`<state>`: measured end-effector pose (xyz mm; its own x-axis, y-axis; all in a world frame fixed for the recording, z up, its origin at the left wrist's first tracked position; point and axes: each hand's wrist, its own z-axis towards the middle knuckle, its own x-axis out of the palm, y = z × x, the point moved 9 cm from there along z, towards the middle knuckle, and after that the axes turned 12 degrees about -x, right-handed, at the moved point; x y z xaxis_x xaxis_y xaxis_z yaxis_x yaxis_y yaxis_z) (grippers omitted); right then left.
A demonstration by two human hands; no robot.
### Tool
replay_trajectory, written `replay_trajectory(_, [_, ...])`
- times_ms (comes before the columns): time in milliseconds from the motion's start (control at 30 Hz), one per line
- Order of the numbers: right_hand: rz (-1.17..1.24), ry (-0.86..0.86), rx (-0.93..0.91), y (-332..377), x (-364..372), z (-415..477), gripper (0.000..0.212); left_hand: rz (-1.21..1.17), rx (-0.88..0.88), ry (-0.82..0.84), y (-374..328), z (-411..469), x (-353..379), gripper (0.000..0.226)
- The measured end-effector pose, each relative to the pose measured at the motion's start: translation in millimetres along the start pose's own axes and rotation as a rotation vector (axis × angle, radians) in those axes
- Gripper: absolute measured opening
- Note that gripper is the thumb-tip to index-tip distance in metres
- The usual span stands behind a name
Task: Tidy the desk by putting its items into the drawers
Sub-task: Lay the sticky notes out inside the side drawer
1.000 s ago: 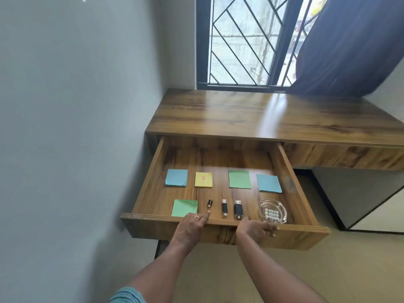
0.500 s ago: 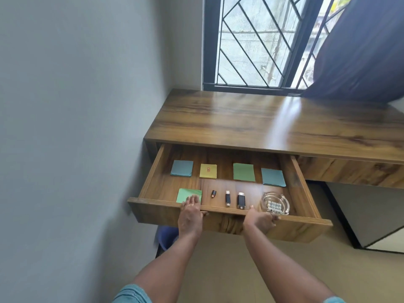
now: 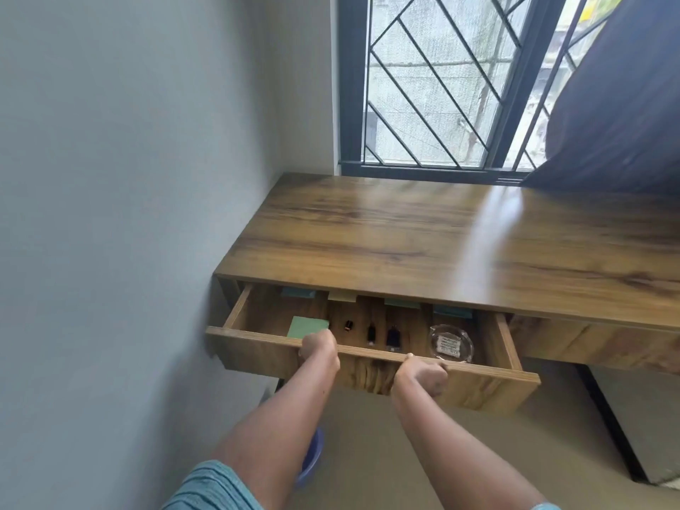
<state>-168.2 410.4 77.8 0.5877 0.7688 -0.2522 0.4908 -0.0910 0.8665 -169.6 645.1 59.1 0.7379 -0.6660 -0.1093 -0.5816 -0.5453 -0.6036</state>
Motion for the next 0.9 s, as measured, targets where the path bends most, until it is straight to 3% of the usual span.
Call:
replay_trajectory(167, [0.138, -0.003, 0.014, 4, 29, 24, 0.034, -0.017, 0.012, -0.07, -20, 8, 17, 0.039])
replay_trajectory(433, [0.266, -0.049, 0.08, 13, 63, 47, 0.05, -0.016, 0.053, -0.085, -48, 12, 45, 0.048])
replay_trajectory(733, [0.271, -0.153, 0.08, 27, 87, 76, 0.033, 0.008, 0.046, -0.1, -77, 35, 67, 0.056])
replay_trajectory(900, [0.257, -0.205, 0.065, 31, 93, 78, 0.051, 0.083, 0.011, -0.196, -75, 43, 69, 0.07])
